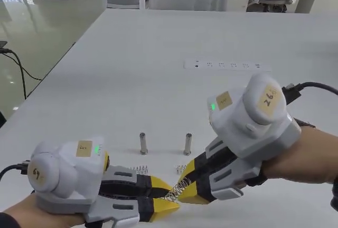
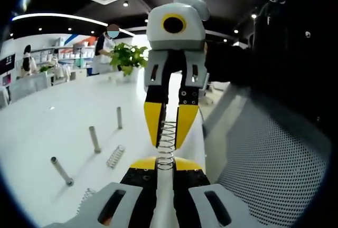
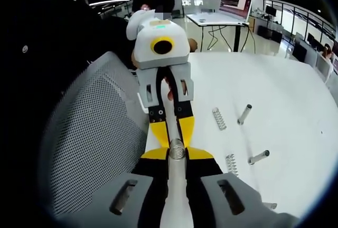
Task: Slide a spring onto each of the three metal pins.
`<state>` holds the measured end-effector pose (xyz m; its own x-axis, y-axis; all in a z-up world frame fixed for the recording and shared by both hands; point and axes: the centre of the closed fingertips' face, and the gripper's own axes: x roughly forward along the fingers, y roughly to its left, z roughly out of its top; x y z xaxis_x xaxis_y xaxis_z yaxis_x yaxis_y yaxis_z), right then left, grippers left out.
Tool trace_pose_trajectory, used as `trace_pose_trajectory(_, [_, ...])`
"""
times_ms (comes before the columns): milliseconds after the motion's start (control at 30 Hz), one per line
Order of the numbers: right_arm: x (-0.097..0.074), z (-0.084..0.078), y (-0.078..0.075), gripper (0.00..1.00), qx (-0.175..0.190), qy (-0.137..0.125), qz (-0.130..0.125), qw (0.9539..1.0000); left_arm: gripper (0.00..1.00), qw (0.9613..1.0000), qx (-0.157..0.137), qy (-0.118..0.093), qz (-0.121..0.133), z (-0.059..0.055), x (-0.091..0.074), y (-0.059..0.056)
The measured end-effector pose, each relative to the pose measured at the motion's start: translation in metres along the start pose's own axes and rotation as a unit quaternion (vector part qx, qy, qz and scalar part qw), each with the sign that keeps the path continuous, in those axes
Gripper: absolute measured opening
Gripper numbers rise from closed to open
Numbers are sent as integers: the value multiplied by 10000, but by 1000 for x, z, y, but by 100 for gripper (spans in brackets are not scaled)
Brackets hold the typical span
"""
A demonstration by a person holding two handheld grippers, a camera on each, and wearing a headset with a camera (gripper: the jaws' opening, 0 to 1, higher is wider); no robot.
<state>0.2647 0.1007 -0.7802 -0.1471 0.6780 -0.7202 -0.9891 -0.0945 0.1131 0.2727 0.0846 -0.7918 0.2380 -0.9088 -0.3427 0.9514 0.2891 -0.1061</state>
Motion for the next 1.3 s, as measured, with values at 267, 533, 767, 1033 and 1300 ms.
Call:
trace_pose_trajectory(267, [2, 1, 2, 8, -70, 42, 36, 10000, 2, 10000, 31, 62, -16, -1, 1, -2])
trace_pose_trajectory(533, [-2, 5, -2, 8, -51, 5, -62, 10000, 3, 9999, -22, -112, 96, 5, -1, 3])
trace_pose_trajectory(767, [-11, 3, -10, 8, 6, -1, -221, 9998, 11, 9996, -77, -186, 179, 6, -3, 6])
trace_pose_trajectory(1033, [-25, -6, -23, 8, 131, 63, -449, 9989, 22, 9985, -158, -319, 407, 8, -8, 15])
trace_pose_trajectory(1300, [-41, -17, -36, 8, 274, 123, -691, 9972, 36, 9970, -312, -401, 582, 8, -13, 22])
